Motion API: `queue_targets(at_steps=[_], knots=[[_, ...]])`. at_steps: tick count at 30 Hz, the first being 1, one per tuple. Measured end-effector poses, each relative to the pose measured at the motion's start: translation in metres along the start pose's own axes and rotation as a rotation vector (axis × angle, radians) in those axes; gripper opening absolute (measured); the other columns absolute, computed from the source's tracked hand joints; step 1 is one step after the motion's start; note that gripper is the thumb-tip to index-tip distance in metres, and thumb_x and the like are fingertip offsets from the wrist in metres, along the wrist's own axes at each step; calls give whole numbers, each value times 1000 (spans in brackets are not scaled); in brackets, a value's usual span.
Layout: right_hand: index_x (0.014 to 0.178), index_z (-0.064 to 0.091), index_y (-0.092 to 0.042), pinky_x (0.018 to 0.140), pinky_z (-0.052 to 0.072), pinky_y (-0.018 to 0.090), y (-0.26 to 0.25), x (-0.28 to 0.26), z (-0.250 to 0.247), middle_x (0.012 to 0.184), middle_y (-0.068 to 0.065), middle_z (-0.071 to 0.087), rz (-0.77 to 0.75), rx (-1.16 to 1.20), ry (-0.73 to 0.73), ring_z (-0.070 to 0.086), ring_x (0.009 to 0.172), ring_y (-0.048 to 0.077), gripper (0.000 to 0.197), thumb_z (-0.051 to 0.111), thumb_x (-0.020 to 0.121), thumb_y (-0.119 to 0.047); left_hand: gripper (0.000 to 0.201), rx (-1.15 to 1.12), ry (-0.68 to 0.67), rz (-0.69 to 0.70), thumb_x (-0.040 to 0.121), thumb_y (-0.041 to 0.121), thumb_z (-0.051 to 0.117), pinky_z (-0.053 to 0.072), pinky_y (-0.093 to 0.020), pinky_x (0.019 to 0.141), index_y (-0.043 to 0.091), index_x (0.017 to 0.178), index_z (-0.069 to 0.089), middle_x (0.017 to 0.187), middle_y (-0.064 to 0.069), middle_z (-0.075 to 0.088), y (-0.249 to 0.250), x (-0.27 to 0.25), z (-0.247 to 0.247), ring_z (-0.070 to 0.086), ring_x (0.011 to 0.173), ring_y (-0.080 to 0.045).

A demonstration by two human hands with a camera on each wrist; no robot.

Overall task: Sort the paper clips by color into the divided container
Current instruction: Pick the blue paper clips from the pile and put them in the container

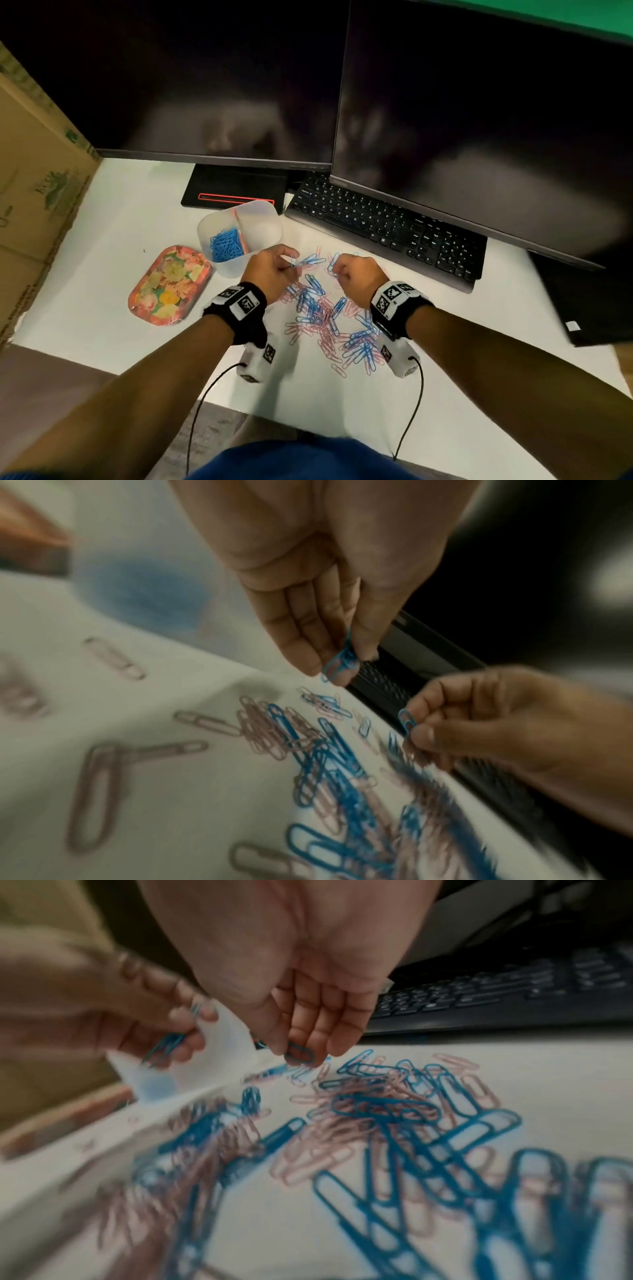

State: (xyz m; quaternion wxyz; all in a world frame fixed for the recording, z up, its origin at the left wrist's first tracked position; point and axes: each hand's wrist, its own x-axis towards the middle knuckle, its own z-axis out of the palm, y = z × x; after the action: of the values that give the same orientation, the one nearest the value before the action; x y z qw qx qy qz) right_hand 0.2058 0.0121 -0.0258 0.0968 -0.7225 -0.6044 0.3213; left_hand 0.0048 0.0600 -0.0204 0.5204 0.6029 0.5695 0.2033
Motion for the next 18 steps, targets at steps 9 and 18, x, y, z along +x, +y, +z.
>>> queue_targets(at_steps=[9,18], knots=[[79,60,-17,49,31,23,-16,15,6,72,2,52,264,666,-161,48,57,16,21,46,88,-5,17,-304,-26,-333,84,-1,51,37,-23,53,14,77,57,67,-8,51,-4,-13,1,45,56,-20],[107,63,-11,84,50,32,-31,21,27,113,10,62,37,-167,-102,60,103,29,31,65,86,-34,21,692,-110,-74,86,27,59,50,-33,84,15,101,66,108,-9,66,-7,-19,29,61,101,-30]])
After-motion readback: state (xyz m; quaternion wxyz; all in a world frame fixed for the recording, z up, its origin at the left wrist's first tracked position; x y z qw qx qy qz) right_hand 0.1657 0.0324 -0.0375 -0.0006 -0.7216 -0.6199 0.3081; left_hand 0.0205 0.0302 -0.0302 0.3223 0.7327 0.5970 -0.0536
